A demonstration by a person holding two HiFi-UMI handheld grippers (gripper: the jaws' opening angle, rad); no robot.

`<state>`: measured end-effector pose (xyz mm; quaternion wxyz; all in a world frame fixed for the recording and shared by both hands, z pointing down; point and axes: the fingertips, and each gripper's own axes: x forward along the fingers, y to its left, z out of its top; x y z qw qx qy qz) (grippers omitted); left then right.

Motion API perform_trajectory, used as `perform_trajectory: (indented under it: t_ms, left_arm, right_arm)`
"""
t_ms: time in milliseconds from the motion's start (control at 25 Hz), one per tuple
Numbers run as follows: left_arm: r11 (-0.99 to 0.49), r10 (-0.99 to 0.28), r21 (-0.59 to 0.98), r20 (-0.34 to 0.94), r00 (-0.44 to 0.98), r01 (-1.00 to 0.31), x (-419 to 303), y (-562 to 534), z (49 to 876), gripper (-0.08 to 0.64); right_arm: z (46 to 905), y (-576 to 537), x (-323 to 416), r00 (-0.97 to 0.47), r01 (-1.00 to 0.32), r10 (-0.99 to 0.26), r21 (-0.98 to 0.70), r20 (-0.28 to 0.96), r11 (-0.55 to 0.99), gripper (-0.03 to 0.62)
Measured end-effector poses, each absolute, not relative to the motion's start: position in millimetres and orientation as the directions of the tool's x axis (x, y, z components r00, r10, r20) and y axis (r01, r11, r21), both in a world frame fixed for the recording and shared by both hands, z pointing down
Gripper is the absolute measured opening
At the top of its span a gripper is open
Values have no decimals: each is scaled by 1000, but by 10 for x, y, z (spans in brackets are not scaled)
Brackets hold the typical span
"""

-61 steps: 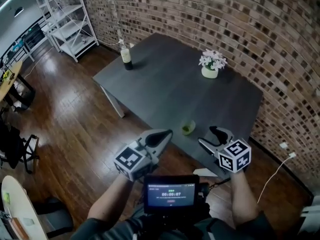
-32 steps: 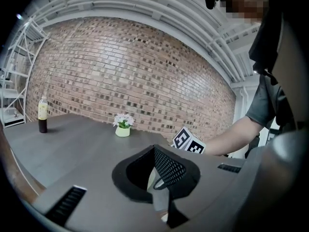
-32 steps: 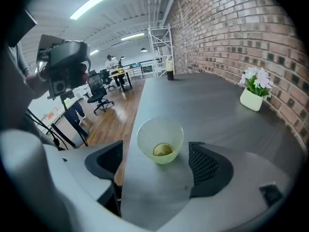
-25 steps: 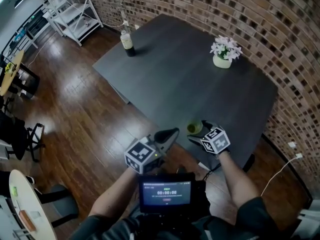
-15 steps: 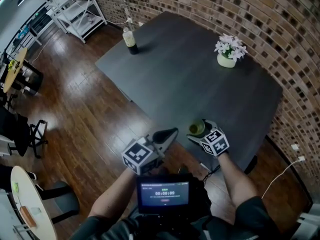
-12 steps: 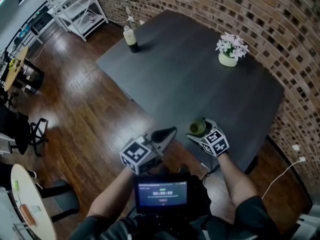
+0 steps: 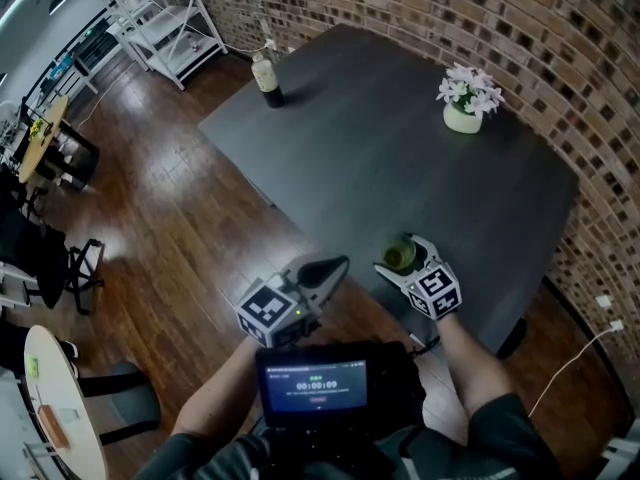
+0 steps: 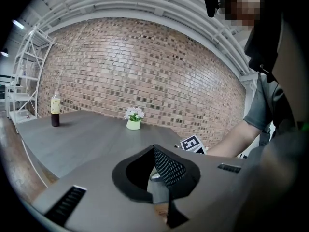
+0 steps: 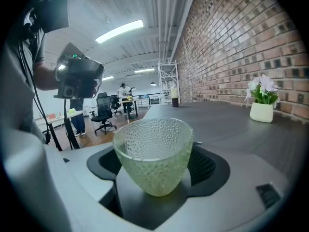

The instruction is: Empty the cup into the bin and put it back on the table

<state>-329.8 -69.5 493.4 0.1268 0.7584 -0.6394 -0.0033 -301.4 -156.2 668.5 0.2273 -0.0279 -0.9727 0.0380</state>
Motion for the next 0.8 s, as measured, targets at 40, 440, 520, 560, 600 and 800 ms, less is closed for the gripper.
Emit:
perform_trajectory:
  t_ms: [40,440,520,560,600,800]
  left_arm:
    - [-152,-970,184,162,183,-971,-3281,-699,4958,3]
    - [-140,-973,142,165,162,-980,-3220,-703,5077,3]
    - [-133,-974,121,166,153,-984,-3226,-707,5080,3]
    - [-133,-975,122,161,152,-984,-3227,-705,5073,3]
    - [-133,-976,131,152,153,-982,-3227,-701,5059,3]
    - [-127,-981,146,130,146,-981,-3232,-682,4950,3]
  right_arm:
    - [6671,-1566,-3008,-903,36,69,-86,424,996,402]
    - [6631,-1599,-3052,-938,44,54,-35,343,998,445]
    - [6641,-1609,-3059,-939,47,52,-23,339,999,436]
    - [6635,-1603,-3056,-942,48,52,-20,331,999,397]
    - [6621,-1593,-3050,-946,48,52,-18,320,999,396]
    - [6444,-1560,-3020,-959,45,50,-25,280,999,394]
